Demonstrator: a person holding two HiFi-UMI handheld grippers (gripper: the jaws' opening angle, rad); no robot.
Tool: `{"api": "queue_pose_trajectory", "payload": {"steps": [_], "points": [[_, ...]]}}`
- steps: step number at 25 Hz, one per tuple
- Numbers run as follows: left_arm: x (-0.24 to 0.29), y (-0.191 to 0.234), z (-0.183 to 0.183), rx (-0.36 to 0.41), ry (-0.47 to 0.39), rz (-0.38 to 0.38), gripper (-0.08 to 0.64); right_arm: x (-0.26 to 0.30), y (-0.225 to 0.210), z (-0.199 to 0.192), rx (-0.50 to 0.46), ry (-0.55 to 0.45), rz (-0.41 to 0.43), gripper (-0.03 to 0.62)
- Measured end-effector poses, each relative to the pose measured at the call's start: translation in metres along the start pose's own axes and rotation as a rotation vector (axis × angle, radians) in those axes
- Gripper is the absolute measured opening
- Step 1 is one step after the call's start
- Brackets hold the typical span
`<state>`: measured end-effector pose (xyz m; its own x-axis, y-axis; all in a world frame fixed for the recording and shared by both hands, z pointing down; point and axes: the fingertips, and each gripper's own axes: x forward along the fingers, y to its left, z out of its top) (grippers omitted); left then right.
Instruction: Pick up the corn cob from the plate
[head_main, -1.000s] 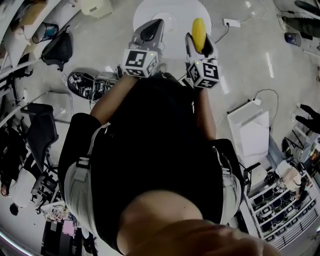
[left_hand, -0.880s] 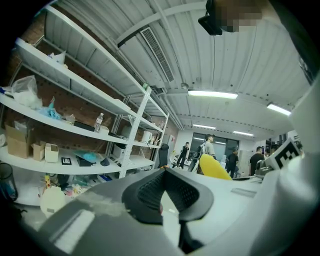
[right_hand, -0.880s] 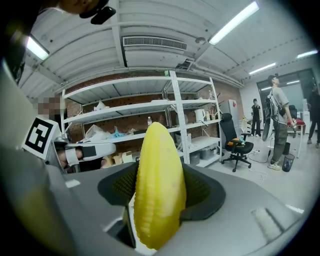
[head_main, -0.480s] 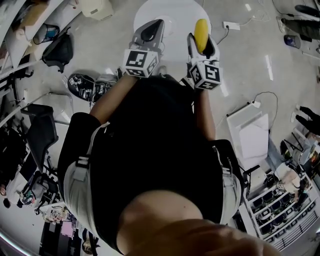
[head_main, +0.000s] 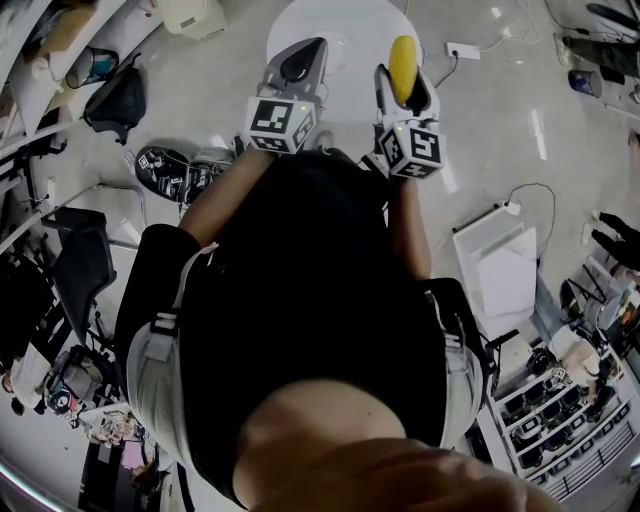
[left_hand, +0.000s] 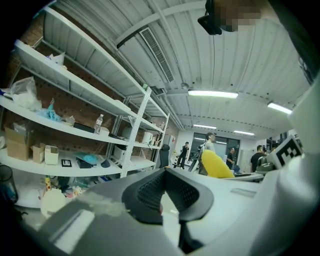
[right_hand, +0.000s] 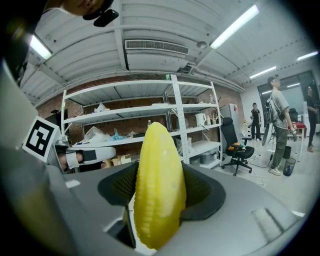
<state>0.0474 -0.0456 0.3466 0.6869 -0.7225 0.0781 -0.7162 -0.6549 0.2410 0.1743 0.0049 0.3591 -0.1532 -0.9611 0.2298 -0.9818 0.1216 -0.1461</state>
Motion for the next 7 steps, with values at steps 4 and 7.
{"api": "queue_pose_trajectory", "payload": {"steps": [4,7], "points": [[0.0025,-0.0044,0.0023,0.001,0.003,-0.002,0.006,-0.0020,-0.0039,0.0040,0.001,-0.003,0.000,0.262],[0.0052,-0.0098,0.0039,0.000,0.004,-0.004,0.006,-0.0048,-0.0084,0.0081,0.008,-0.006,0.001,0.261]]}}
